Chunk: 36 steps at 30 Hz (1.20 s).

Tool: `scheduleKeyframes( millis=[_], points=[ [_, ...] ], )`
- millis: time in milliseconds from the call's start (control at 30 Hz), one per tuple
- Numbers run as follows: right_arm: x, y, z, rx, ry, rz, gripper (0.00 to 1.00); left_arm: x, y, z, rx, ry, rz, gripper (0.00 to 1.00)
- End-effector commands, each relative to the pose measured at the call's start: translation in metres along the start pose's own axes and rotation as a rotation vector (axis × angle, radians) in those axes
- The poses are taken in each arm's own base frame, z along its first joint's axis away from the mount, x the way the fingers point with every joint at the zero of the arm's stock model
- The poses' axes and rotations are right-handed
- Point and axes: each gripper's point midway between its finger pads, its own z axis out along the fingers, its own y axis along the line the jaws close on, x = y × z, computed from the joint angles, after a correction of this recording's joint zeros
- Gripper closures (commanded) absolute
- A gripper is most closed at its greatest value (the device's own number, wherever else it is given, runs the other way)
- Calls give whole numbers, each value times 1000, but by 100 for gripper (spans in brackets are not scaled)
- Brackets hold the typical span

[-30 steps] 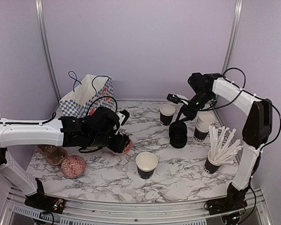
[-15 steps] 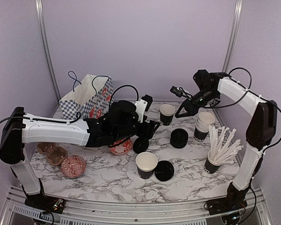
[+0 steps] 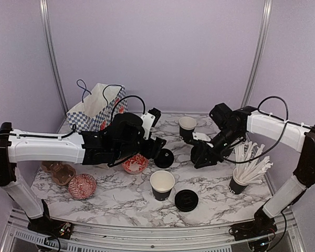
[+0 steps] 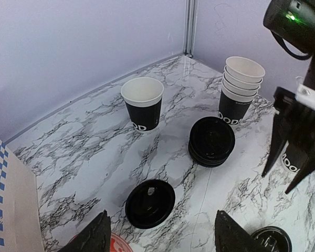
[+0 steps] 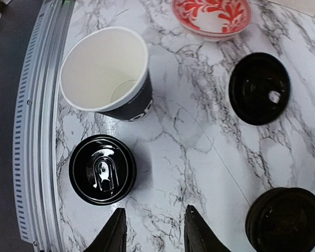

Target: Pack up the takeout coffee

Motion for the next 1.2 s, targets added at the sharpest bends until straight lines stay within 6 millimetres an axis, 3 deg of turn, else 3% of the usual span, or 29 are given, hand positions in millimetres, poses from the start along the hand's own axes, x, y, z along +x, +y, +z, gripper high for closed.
scheduleKeyframes(
  millis=[0,267,400,533,700,833,1000,1167],
  points=[
    [11,28,31,8,87,-245,62,3,19,-22,-78,28,10,32],
    [44,97,66,-88,210,-478,58,-5,44,-45,-177,-15,-10,31],
    [62,111,83,-97,271,-544,57,-1,53,-56,-212,-5,-2,31],
    [68,107,98,-36,322,-613,55,1,61,-64,-237,-9,-4,31],
    [59,93,110,32,320,-591,56,4,67,-72,-254,-13,-15,31],
    [68,87,116,43,348,-602,57,8,69,-75,-255,-11,-23,31],
    [71,72,117,74,373,-565,61,13,72,-80,-259,-12,-35,31],
    [58,38,105,117,324,-445,67,17,74,-83,-259,-16,-43,31]
  ],
)
